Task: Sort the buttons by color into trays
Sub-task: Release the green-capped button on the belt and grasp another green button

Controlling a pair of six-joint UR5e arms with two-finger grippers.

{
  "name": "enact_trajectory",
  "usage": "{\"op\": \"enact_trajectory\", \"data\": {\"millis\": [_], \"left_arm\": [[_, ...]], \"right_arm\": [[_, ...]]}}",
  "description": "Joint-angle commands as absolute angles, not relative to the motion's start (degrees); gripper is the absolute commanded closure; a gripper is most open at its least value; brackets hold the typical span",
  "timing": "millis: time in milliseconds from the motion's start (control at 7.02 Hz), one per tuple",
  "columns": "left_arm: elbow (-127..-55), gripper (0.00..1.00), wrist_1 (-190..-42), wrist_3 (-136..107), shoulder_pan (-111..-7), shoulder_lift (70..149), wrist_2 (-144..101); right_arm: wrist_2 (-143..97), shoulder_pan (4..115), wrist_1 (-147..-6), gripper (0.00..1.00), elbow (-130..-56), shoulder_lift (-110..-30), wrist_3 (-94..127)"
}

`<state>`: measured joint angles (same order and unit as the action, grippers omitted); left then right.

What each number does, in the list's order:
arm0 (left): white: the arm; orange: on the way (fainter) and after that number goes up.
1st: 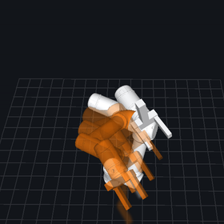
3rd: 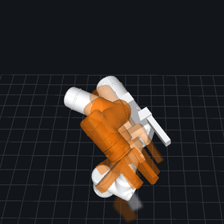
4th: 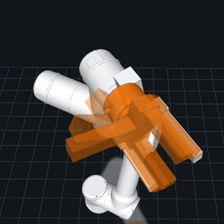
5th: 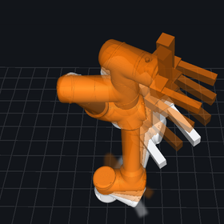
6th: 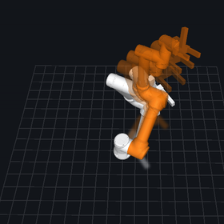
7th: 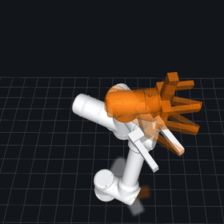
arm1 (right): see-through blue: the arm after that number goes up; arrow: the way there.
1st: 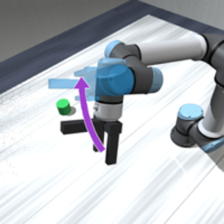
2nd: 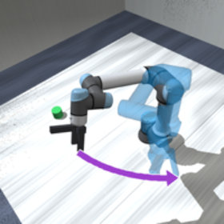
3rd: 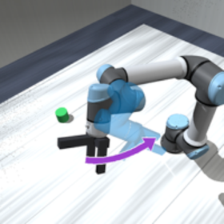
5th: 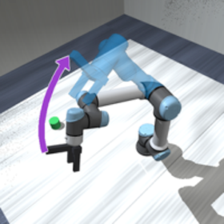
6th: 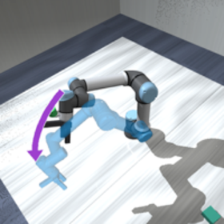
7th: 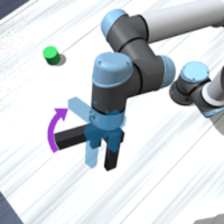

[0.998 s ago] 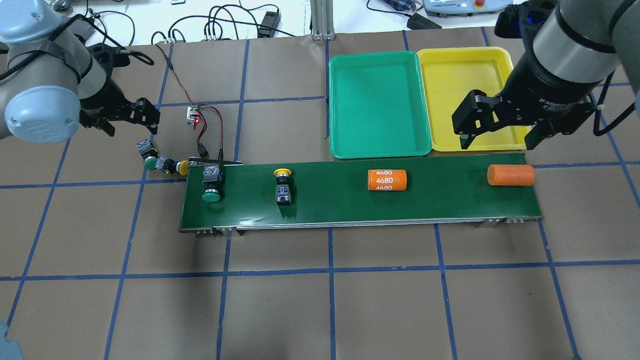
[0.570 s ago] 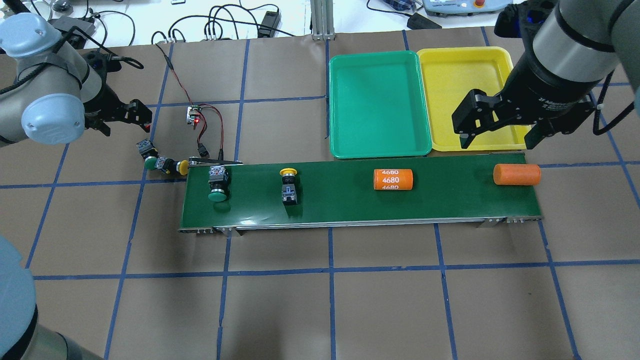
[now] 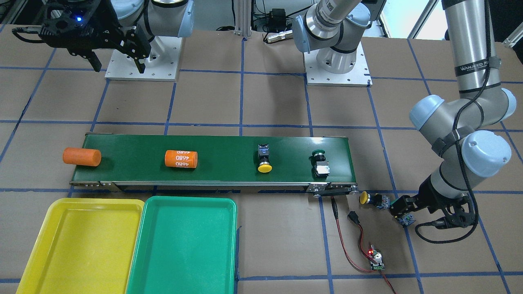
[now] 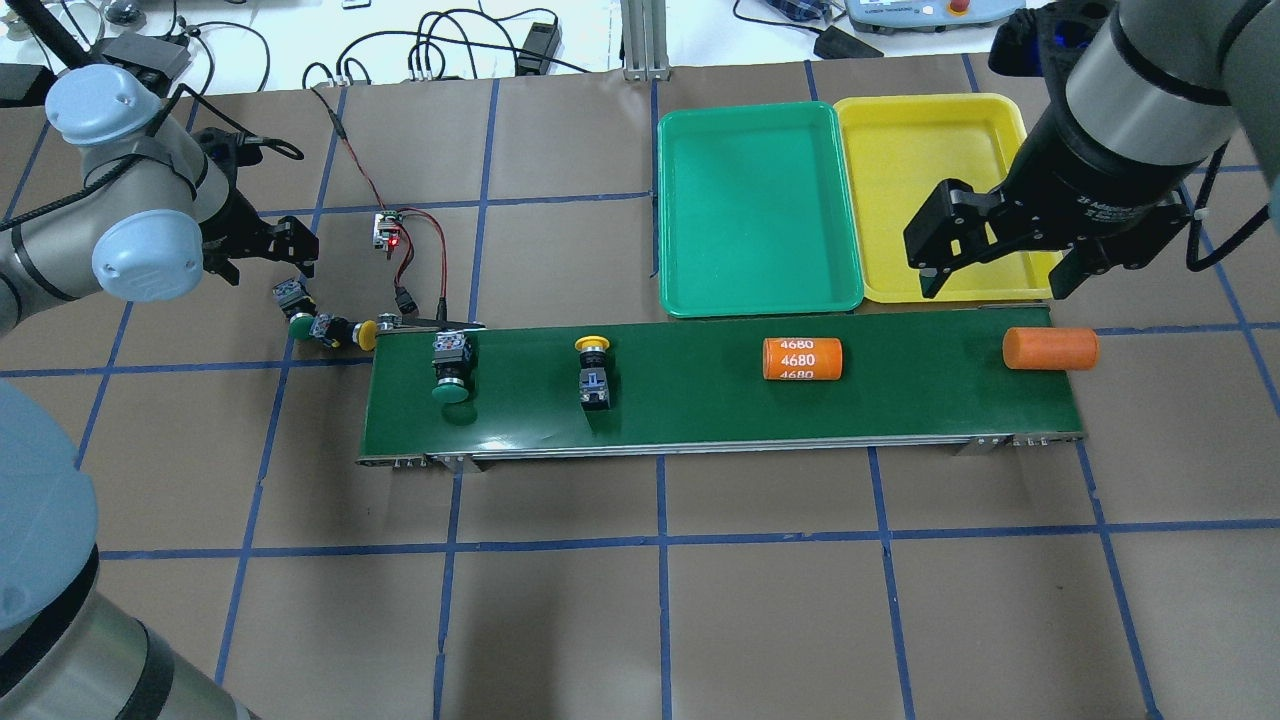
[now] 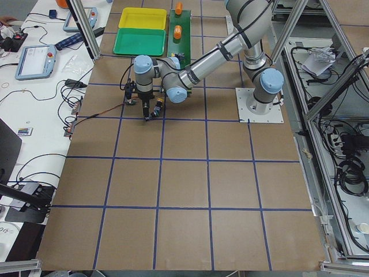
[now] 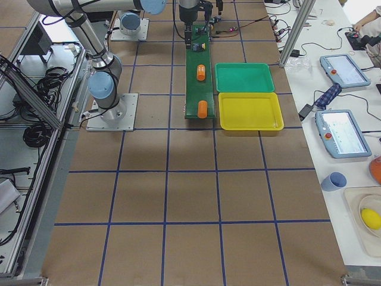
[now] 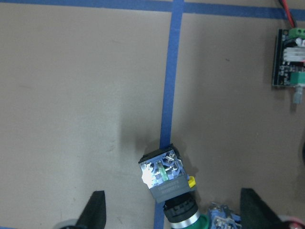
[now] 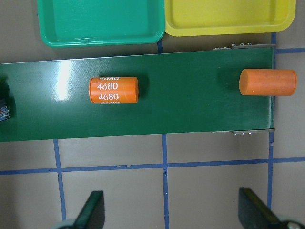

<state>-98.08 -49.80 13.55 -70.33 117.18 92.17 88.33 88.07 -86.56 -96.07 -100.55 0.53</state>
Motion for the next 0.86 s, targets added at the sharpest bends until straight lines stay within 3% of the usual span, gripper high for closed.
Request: {"op": "enact_trajectory", "data": {"millis": [0,143,285,428,570,713], "left_arm": [[-97.92,0.0,-49.39,11.79,-70.14,119.43,92.29],[-97.65,0.0,-49.31,7.86,-70.22,121.36,92.46],[-97.65,0.22,-49.31,6.95,-70.22,122.16,92.46],[-97.73,0.81,-49.57,6.94,-70.14,122.25,92.55],[-97.82,1.0,-49.83,6.94,-70.22,122.17,92.55],[-97.39,1.0,-50.01,7.64,-70.31,121.21,92.2]], "right_arm": [[88.33,88.07,-86.57,0.0,-96.06,-100.55,0.53],[88.33,88.07,-86.57,0.0,-96.06,-100.55,0.61],[88.33,88.07,-86.57,0.0,-96.06,-100.55,0.53],[88.33,88.07,-86.57,0.0,-96.06,-100.55,0.53],[88.33,88.07,-86.57,0.0,-96.06,-100.55,0.53],[88.33,88.07,-86.57,0.0,-96.06,-100.55,0.53]]}}
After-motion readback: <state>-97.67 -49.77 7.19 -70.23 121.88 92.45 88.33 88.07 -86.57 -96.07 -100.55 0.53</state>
